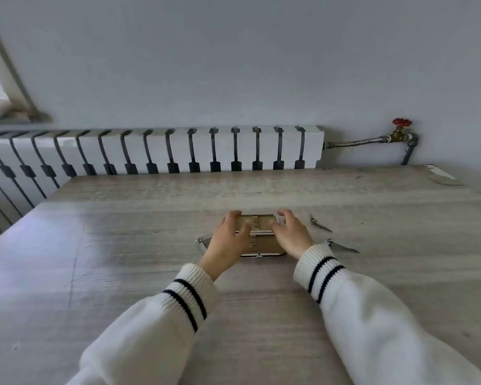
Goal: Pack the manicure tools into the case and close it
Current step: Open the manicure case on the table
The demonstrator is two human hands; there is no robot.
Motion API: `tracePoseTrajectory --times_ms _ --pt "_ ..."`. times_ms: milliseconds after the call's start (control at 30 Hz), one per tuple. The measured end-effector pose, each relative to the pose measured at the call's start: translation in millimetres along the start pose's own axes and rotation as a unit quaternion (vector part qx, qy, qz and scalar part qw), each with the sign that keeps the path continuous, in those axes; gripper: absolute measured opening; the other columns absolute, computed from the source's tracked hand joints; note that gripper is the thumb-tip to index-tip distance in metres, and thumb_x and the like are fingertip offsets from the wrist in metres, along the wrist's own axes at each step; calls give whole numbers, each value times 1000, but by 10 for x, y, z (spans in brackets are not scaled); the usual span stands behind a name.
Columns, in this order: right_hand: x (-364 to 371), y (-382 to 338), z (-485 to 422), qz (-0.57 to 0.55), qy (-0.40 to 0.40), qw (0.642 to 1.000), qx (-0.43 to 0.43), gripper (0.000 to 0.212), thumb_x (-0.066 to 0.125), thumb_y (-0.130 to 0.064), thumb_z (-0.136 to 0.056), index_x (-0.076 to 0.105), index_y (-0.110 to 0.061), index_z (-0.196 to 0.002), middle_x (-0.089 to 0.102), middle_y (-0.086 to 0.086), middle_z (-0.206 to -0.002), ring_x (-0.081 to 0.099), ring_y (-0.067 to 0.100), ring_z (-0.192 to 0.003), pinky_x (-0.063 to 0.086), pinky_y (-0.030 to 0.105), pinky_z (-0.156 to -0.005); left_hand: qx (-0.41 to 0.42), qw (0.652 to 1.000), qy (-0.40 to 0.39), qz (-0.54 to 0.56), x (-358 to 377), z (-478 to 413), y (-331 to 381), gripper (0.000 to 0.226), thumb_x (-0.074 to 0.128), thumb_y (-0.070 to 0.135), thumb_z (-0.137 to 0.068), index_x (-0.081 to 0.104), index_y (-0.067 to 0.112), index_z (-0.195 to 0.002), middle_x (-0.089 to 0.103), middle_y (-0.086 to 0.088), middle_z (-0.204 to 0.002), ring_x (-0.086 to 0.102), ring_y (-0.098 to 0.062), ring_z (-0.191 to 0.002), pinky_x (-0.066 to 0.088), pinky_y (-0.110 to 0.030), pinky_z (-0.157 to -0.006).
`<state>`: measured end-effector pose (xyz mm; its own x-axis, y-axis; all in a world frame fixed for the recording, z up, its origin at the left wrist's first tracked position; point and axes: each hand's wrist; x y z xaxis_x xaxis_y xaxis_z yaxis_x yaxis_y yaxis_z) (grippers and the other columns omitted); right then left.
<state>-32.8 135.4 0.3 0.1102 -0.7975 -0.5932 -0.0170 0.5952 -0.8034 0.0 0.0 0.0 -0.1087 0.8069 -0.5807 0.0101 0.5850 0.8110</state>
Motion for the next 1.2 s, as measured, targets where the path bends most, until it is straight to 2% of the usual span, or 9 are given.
tracePoseTrajectory --times_ms 167,333,500,633,800,867,967,1067,1200 --pt "-14 -15 -27 -98 -23 994 42 50 41 -27 -90 26 -8 -134 31 10 -145 31 23 -132 26 35 -106 -94 991 -2 98 73 -74 -69 48 35 41 -91 31 15 -132 45 -12 -134 48 -27 -114 41 -41 -98" --pt "-55 -20 -67 -218 5 971 94 41 46 -20 -88 40 -7 -126 44 11 -135 41 24 -123 31 42 -108 -167 967 5 191 63 -157 -85 45 36 40 -91 34 17 -129 48 -13 -130 48 -29 -115 40 -47 -100" --pt "-75 -25 -52 -306 65 941 127 31 49 -10 -84 51 -6 -114 55 13 -122 50 26 -114 36 45 -104 -163 958 14 237 54 -126 -76 44 39 36 -91 34 18 -130 45 -11 -134 46 -25 -118 38 -38 -99" --pt "-108 -55 -39 -346 88 923 142 32 49 -1 -82 51 -4 -114 55 16 -121 50 28 -113 38 44 -103 -148 954 21 261 21 -81 -59 38 40 29 -91 37 18 -128 46 -9 -132 45 -23 -117 37 -41 -103" --pt "-156 -63 25 -363 51 920 141 25 43 5 -85 55 5 -107 61 19 -99 58 29 -85 50 43 -81 -116 950 10 290 -31 20 -34 35 44 20 -91 39 17 -125 50 -7 -127 50 -19 -111 39 -36 -100" --pt "-155 -67 79 -355 40 924 140 23 41 5 -87 57 3 -104 61 23 -106 59 32 -91 50 44 -79 -109 950 16 294 -51 47 -23 37 46 15 -90 39 15 -126 48 -6 -128 49 -21 -116 38 -39 -102" --pt "-155 -78 165 -342 32 929 134 24 41 4 -88 56 4 -107 59 25 -113 58 37 -101 49 46 -86 -103 942 23 318 -101 92 -20 36 46 10 -90 40 12 -125 51 -7 -122 53 -21 -108 46 -29 -86" --pt "-156 -94 262 -342 11 932 121 23 41 6 -87 54 11 -105 58 28 -108 58 30 -84 48 41 -79 -108 930 7 351 -125 164 -44 32 47 12 -90 42 10 -121 57 -8 -112 60 -16 -91 48 -22 -71" --pt "-154 -82 400 -334 -1 936 108 23 40 6 -88 54 10 -105 54 32 -118 59 27 -81 47 39 -81 -111 926 -9 360 -110 265 -105 28 46 14 -90 48 10 -117 64 -8 -104 64 -18 -85 51 -25 -67"
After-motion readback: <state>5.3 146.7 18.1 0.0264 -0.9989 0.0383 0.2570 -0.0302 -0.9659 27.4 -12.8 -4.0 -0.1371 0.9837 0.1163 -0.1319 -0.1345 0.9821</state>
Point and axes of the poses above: each hand's wrist, its own z-axis away from the middle knuckle, its own x-axis out of the palm, y = z × x
